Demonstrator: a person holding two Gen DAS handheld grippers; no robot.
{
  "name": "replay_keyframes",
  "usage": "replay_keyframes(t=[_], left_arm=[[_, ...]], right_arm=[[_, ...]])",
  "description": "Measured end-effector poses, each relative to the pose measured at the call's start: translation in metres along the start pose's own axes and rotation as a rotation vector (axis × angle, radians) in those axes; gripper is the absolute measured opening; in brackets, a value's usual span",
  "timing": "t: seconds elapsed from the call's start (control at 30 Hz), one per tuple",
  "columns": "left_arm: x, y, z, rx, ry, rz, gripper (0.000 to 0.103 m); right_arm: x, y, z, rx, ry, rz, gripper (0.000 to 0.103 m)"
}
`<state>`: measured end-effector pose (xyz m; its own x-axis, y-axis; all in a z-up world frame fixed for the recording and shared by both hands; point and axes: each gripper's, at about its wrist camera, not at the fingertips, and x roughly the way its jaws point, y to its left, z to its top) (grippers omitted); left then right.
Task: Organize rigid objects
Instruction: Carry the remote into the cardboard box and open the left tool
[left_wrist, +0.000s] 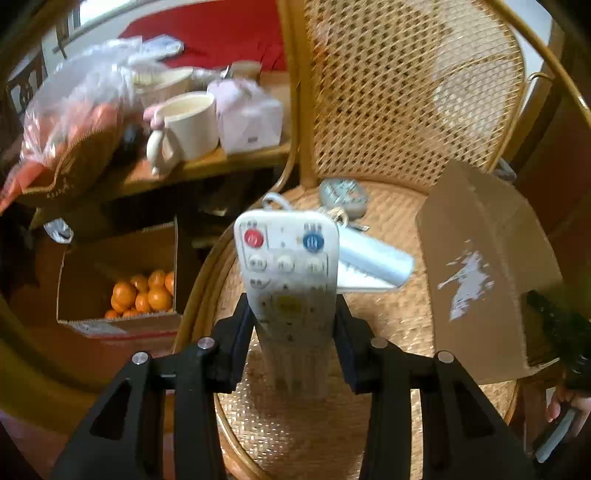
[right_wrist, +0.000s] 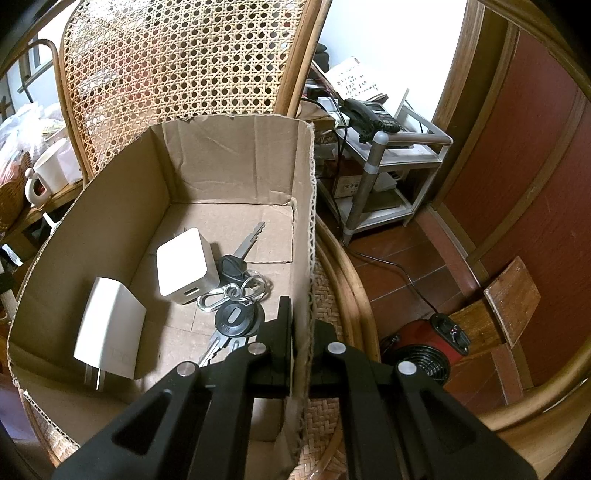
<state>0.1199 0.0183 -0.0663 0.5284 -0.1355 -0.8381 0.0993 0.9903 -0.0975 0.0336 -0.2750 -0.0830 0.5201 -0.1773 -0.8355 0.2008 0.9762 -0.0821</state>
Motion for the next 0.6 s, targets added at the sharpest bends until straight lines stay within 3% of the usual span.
replay_keyframes(t=[0.37, 0.6], left_arm=[[-0.075, -0.036, 0.005, 0.011, -0.292, -0.139, 0.039], [-0.101, -0.074, 0.007, 0.035, -0.399, -0.243, 0.039]], right_arm=[[-0.001, -0.001, -0.001, 0.000, 0.001, 0.000, 0.006], [-0.001, 0.000, 0.000, 0.000, 0.001, 0.000, 0.006]])
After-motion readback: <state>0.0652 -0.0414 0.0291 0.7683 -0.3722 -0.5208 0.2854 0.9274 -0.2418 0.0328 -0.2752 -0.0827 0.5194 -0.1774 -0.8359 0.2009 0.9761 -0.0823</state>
